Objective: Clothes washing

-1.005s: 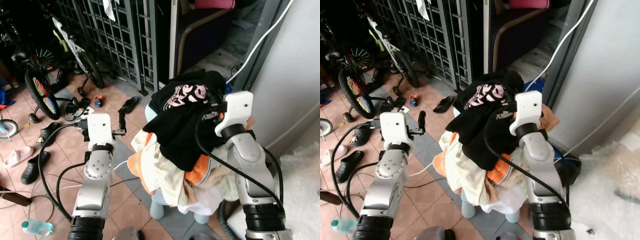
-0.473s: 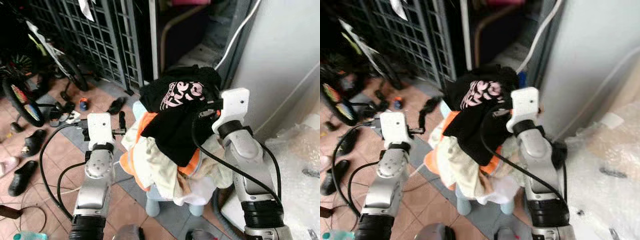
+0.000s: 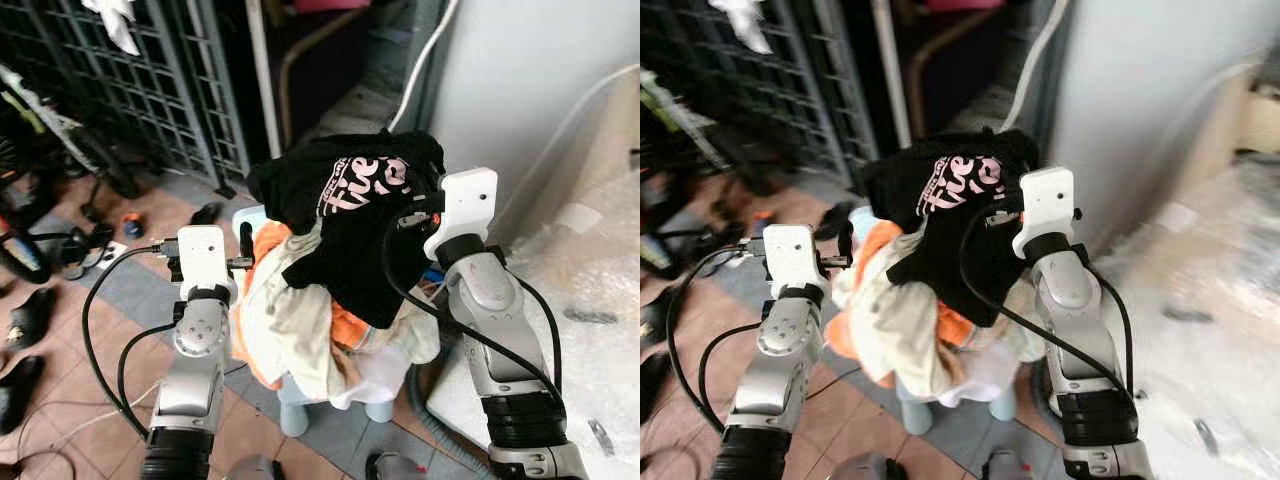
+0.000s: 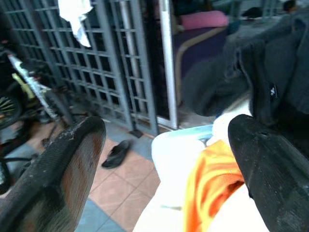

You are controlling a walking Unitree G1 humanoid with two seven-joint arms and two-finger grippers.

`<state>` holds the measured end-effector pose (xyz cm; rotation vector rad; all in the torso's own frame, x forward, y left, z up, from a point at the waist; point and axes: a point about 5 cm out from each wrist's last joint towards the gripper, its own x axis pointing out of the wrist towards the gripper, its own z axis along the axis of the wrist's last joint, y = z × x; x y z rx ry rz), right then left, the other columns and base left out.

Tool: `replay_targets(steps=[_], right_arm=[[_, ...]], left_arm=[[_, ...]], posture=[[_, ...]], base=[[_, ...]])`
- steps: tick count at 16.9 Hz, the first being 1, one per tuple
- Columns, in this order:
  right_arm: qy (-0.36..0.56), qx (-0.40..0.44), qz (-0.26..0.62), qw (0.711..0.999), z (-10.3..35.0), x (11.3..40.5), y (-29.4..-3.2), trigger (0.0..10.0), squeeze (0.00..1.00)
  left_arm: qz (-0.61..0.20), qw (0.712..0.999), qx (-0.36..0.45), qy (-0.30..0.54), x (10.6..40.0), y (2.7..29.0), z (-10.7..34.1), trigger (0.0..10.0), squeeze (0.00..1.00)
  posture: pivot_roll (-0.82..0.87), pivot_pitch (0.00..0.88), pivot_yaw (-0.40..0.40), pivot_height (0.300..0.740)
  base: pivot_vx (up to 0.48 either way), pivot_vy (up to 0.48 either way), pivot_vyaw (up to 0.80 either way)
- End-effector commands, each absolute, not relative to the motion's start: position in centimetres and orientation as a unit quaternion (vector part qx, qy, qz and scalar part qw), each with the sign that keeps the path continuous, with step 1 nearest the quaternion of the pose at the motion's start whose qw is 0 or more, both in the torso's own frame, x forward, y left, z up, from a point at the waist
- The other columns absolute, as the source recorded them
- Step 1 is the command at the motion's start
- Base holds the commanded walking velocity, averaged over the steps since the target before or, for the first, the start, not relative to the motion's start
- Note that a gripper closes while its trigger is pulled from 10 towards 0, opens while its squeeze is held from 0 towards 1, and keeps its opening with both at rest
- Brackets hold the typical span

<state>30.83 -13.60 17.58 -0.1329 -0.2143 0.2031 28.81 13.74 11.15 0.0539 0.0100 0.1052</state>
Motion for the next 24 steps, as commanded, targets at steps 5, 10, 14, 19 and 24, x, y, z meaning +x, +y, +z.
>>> replay_targets(steps=[5, 10, 14, 19, 24], right_arm=[[-0.153, -0.096, 0.066, 0.981, 19.5, 31.4, -14.2, 10.0, 0.00], [-0.165, -0.113, 0.033, 0.979, 20.4, 32.3, -15.5, 10.0, 0.00], [-0.174, -0.124, 0.026, 0.977, 20.5, 32.3, -15.4, 10.0, 0.00], [-0.201, -0.157, -0.029, 0.966, 22.2, 33.5, -17.5, 10.0, 0.00], [-0.220, -0.179, -0.097, 0.954, 25.6, 35.6, -22.0, 10.0, 0.00]], left_arm=[[0.056, 0.998, 0.031, 0.002, 29.0, 13.9, 11.2, 10.0, 0.00], [0.039, 0.999, 0.028, -0.010, 28.9, 13.7, 11.4, 10.0, 0.00], [0.040, 0.999, 0.029, -0.009, 28.9, 13.7, 11.3, 10.0, 0.00], [0.037, 0.999, 0.028, -0.011, 29.0, 13.7, 11.3, 10.0, 0.00], [0.039, 0.999, 0.025, -0.011, 29.0, 13.7, 11.4, 10.0, 0.00]], posture=[[-0.03, 0.000, 0.084, 0.740], [-0.04, 0.000, 0.085, 0.740], [-0.04, 0.000, 0.085, 0.740], [-0.04, 0.000, 0.088, 0.740], [-0.03, 0.000, 0.087, 0.740]], base=[[0.000, 0.000, -0.79], [0.000, -0.131, -0.79], [0.000, -0.278, -0.79], [0.000, -0.190, -0.80], [0.000, 0.000, -0.80]])
